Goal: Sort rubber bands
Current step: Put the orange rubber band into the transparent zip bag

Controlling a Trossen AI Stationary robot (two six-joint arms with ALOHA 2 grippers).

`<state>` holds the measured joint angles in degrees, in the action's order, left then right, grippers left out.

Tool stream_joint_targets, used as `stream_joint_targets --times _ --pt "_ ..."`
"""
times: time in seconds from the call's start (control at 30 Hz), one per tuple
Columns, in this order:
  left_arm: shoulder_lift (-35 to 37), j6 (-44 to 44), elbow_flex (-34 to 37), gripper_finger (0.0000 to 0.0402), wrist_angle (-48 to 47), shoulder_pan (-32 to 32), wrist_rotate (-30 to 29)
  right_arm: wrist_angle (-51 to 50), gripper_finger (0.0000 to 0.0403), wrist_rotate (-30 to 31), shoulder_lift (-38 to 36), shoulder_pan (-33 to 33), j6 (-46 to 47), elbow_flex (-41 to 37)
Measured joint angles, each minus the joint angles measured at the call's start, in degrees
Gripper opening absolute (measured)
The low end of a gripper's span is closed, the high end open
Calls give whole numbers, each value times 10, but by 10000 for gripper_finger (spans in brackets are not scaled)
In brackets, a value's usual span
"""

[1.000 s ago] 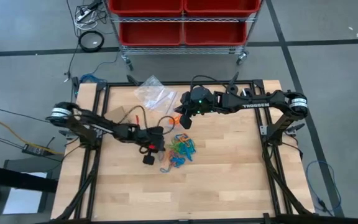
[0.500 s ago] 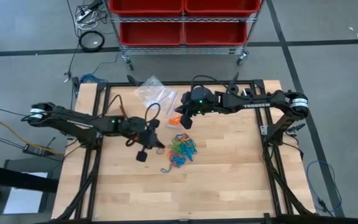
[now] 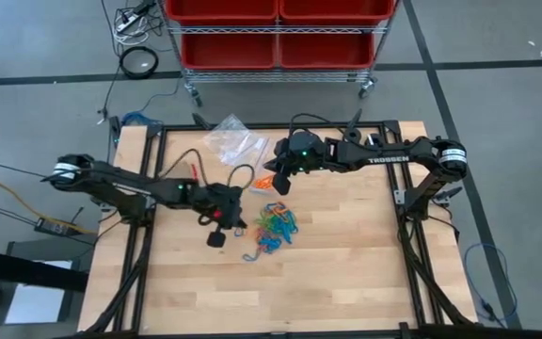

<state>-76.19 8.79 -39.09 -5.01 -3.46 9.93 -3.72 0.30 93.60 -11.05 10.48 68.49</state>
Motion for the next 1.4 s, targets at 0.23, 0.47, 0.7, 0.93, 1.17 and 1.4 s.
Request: stream_joint_targets --times 0.23,0.47,0.7,0.93,1.17,1.4 --pt "-56 6 0 27 -3 0 -2 0 0 0 0 1 0 0" --pt "-113 4 0 63 26 0 1 -7 0 -2 0 1 0 0" --pt "-123 1 0 120 43 2 -6 -8 0 -3 0 2 0 0" --pt "-123 21 0 126 57 11 -13 -6 0 -3 0 2 0 0" --pt "-123 57 0 63 84 13 -13 -4 0 -3 0 2 -1 0" --pt "-123 57 0 6 71 13 -29 -3 0 -3 0 2 -1 0"
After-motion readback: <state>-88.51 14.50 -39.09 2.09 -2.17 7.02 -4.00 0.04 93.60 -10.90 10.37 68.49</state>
